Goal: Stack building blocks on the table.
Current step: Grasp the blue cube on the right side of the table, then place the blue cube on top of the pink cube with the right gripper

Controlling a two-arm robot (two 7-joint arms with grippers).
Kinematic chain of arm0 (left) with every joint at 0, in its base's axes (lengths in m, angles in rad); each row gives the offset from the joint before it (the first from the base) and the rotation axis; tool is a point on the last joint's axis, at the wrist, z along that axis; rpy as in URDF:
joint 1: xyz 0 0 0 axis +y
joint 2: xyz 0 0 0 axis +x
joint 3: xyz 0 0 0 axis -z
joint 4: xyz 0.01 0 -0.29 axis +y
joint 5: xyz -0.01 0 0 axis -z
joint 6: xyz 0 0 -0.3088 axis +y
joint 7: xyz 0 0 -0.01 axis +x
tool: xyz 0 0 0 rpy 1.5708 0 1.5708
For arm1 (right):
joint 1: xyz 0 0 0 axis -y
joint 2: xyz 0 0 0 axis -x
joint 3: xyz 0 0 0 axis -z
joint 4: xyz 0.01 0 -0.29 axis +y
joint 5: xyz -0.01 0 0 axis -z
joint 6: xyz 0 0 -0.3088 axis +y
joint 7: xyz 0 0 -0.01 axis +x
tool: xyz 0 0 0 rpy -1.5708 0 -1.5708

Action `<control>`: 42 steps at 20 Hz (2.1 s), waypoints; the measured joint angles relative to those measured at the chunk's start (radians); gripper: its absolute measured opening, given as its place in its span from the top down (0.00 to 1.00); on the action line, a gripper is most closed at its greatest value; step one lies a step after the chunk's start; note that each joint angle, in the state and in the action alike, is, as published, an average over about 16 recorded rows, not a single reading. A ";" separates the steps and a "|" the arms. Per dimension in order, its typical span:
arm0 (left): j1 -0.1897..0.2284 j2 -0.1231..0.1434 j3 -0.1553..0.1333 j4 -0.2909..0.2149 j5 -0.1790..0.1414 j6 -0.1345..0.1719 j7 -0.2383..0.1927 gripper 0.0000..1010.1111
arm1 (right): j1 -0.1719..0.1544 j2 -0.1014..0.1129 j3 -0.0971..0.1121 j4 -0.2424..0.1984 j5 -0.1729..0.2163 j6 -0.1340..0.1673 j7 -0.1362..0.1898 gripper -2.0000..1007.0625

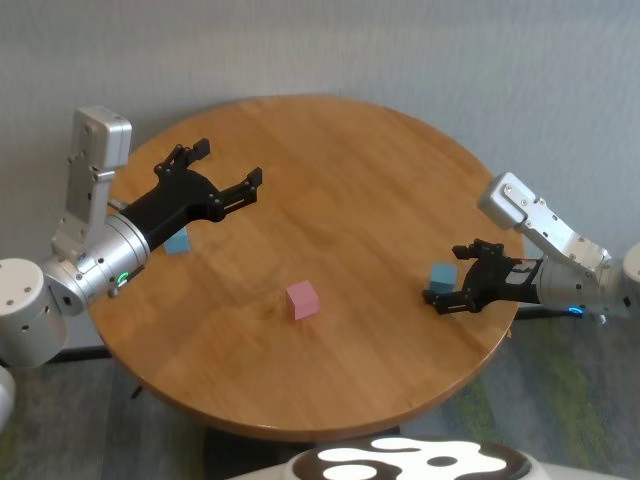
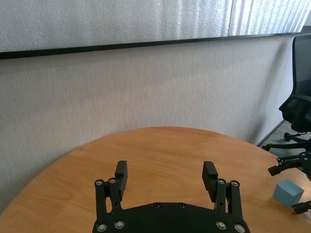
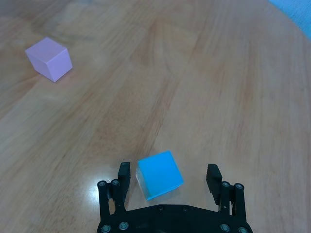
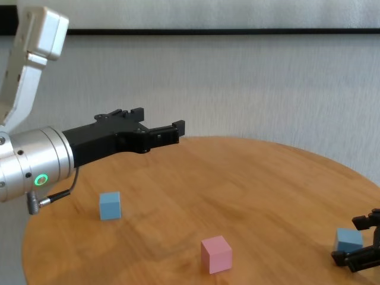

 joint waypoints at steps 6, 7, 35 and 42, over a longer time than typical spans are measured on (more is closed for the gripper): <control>0.000 0.000 0.000 0.000 0.000 0.000 0.000 0.01 | -0.001 0.002 0.000 -0.002 0.001 -0.001 0.001 0.18; 0.000 0.000 0.000 0.000 0.000 0.000 0.000 0.01 | -0.001 0.002 0.000 -0.003 0.001 -0.001 0.001 0.21; 0.000 0.000 0.000 0.000 0.000 0.000 0.000 0.01 | -0.003 0.004 0.000 -0.006 0.003 -0.002 0.001 0.64; 0.001 0.000 -0.002 -0.002 0.005 0.002 0.004 0.01 | -0.008 0.004 0.005 -0.019 0.008 0.001 0.000 0.64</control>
